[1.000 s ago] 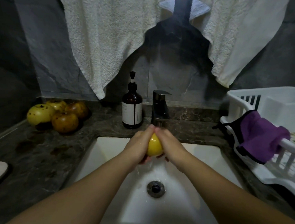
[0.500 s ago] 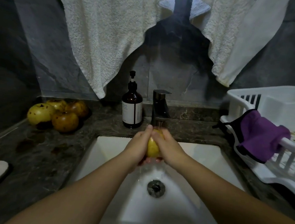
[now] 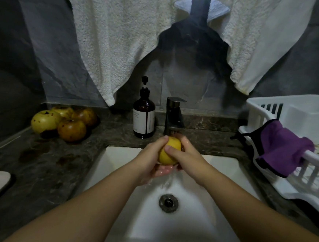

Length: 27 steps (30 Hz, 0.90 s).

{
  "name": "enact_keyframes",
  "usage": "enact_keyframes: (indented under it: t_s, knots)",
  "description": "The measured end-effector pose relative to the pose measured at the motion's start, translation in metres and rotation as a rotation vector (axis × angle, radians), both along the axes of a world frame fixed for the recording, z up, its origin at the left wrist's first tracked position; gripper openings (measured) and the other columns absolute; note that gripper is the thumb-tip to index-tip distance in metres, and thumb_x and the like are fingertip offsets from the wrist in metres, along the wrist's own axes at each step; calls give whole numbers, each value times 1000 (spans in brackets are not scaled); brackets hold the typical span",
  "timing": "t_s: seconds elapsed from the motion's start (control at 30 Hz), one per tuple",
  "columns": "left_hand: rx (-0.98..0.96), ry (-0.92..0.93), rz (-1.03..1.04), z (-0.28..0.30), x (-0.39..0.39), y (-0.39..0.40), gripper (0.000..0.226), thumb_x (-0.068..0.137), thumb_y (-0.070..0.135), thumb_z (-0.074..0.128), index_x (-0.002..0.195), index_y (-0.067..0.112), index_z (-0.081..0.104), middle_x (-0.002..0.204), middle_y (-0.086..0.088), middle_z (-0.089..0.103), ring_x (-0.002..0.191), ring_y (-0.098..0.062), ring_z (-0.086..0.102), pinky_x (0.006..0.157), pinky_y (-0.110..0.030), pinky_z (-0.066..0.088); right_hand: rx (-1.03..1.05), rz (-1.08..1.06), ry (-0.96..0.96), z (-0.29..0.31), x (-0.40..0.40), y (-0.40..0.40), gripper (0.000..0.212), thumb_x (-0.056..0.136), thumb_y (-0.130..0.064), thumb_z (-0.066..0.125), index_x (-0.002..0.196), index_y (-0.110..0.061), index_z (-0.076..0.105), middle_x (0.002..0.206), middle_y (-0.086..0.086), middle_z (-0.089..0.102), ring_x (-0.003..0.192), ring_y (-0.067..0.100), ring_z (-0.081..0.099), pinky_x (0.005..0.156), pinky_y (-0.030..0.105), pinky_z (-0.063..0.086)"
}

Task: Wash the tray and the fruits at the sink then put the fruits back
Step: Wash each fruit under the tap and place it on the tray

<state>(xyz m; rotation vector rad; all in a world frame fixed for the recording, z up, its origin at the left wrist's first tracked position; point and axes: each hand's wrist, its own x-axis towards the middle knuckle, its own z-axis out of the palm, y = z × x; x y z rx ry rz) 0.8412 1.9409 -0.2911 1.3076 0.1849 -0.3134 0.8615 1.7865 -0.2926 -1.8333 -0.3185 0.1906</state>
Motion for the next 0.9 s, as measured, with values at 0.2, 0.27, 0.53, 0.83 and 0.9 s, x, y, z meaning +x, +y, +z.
enact_keyframes:
  t_s: [0.2, 0.27, 0.53, 0.83, 0.9]
  knots:
    - [61, -14, 3, -6, 5, 5, 49, 86, 61, 74, 123, 31, 66, 114, -14, 71, 69, -22, 75, 58, -28, 58, -118, -110, -66, 16, 4, -19, 66, 92, -68, 53, 151, -45, 36, 142, -5, 54, 119, 21, 60, 81, 39, 57]
    - [59, 4, 20, -9, 8, 7, 50, 83, 60, 77, 123, 31, 64, 116, -14, 70, 69, -23, 76, 61, -30, 60, -120, -251, -151, 28, 13, -25, 71, 90, -69, 48, 154, -42, 34, 156, -2, 43, 134, 24, 50, 106, 46, 47]
    - [10, 49, 25, -6, 8, 7, 45, 82, 49, 81, 115, 27, 61, 112, -19, 70, 67, -27, 75, 56, -31, 61, -354, -191, -439, 62, 21, -17, 60, 107, -42, 40, 162, -29, 22, 169, -9, 14, 153, 8, 15, 112, 22, 11]
    - [-22, -14, 12, 1, 3, 0, 54, 82, 39, 86, 127, 28, 57, 126, -16, 63, 92, -35, 76, 68, -37, 63, -624, -46, -533, 93, 17, -10, 62, 103, -55, 43, 160, -36, 26, 169, -10, 12, 152, 20, 23, 122, 39, 25]
    - [1, -17, 26, 4, 2, -1, 59, 79, 37, 89, 127, 27, 56, 127, -15, 62, 102, -37, 74, 70, -38, 63, -613, -41, -499, 97, 12, -10, 62, 102, -56, 43, 158, -35, 29, 166, -8, 19, 149, 20, 28, 116, 34, 27]
